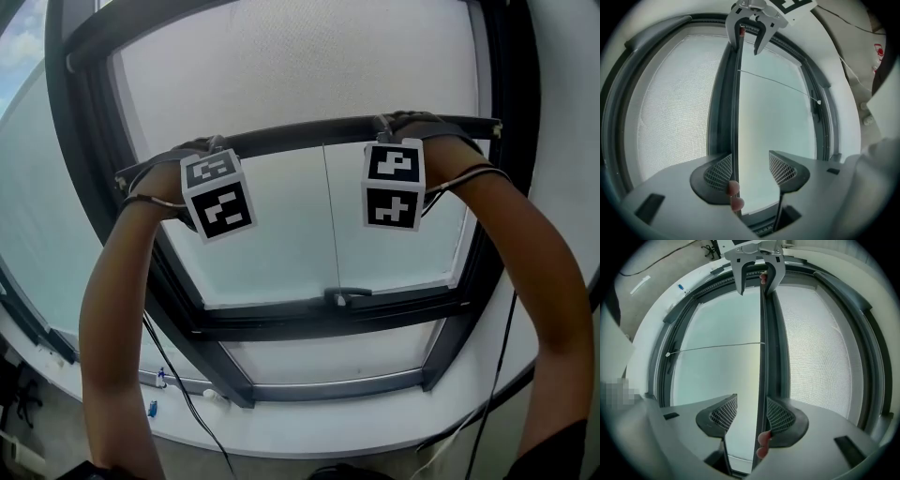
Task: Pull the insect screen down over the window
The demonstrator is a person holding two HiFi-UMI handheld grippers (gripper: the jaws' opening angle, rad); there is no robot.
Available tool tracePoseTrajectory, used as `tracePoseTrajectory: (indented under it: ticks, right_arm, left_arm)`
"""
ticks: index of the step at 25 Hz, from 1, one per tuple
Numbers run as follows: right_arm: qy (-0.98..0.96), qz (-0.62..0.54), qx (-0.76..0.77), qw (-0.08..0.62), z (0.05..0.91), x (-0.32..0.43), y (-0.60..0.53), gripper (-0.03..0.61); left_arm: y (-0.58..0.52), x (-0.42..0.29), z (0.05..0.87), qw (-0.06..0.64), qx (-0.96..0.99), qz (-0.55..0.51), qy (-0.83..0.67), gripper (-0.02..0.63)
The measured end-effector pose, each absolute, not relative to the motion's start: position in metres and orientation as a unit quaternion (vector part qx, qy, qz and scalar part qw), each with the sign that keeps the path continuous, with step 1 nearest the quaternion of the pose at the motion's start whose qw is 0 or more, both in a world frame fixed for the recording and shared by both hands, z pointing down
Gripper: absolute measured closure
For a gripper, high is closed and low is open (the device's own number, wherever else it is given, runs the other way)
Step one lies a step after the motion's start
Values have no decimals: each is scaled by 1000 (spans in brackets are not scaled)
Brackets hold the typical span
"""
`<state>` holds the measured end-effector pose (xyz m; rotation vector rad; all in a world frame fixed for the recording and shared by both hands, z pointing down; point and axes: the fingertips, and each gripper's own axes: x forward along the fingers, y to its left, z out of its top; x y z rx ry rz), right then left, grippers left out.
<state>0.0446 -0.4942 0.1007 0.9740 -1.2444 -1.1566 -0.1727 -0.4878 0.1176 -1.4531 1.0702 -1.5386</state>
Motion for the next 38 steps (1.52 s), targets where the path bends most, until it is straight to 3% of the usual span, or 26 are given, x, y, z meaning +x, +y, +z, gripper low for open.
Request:
tracePoseTrajectory:
  ticks: [11,34,38]
  right_arm:
    - [-547,-468,391,574,139,45,-493,380]
    - [-581,-459,384,552,134,41,-489,381]
    - [-579,-467,389,543,129,40,-490,431]
  left_arm:
    - [-483,-172,157,352,-588,-619,384,364]
    - [-481,-171,152,357,-610,-603,370,373]
    - [-481,-172,153,359,-611,-600,371,374]
